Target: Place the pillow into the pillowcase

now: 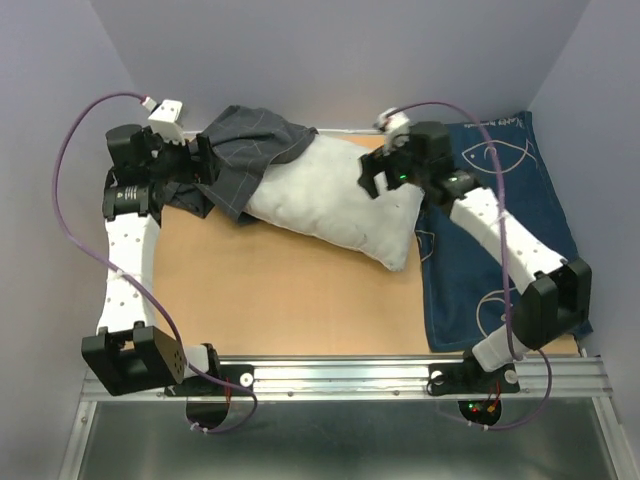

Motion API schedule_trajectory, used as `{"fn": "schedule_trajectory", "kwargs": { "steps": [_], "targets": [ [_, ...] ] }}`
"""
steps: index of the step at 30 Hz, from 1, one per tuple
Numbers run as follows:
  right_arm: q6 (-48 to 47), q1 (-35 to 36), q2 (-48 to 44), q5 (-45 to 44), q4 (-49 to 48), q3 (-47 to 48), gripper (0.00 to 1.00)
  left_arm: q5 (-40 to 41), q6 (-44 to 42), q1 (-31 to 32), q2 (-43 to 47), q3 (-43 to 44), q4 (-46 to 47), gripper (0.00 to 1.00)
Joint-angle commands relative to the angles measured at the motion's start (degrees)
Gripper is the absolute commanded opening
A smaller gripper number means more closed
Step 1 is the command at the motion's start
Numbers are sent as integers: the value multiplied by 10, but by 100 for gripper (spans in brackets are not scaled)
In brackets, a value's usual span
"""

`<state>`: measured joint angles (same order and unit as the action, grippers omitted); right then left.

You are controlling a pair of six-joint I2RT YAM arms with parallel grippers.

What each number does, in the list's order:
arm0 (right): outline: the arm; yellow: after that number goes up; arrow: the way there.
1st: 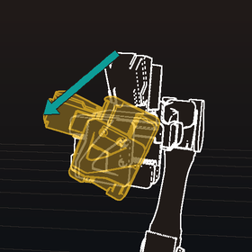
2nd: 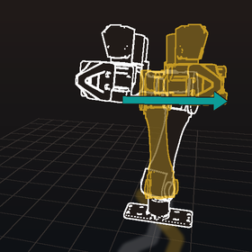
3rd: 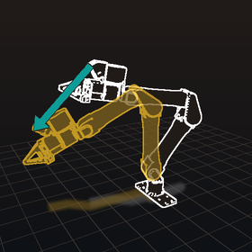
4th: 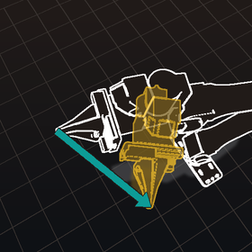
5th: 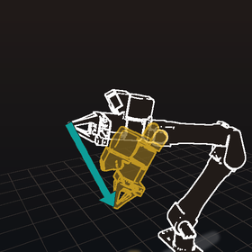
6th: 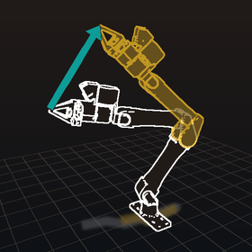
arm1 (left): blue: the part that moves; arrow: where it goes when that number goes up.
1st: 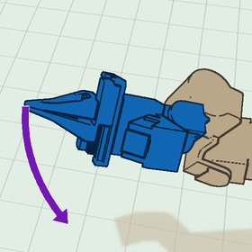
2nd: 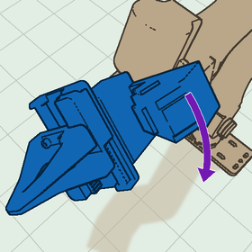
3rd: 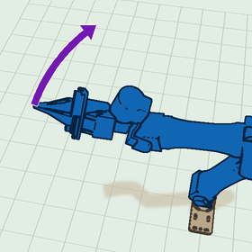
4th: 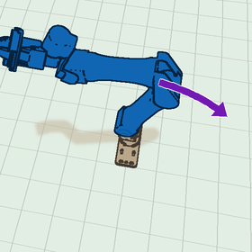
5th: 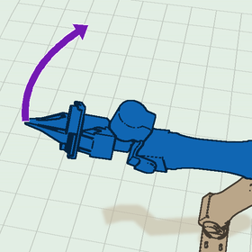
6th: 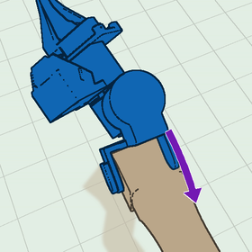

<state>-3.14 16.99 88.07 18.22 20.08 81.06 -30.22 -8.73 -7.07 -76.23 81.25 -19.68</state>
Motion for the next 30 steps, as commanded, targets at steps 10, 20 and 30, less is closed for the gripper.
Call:
{"fn": "schedule_trajectory", "kwargs": {
  "steps": [10,20,30],
  "targets": [
    [-325,314,218,-348,-140,70,100,-32,61,-61,91,-204,50,99],
    [-275,308,277,-340,-162,115,4,95,-20,-1,60,-317,110,87],
    [-240,301,238,-317,-153,115,1,183,-30,94,-73,-263,236,74]
  ]
}}
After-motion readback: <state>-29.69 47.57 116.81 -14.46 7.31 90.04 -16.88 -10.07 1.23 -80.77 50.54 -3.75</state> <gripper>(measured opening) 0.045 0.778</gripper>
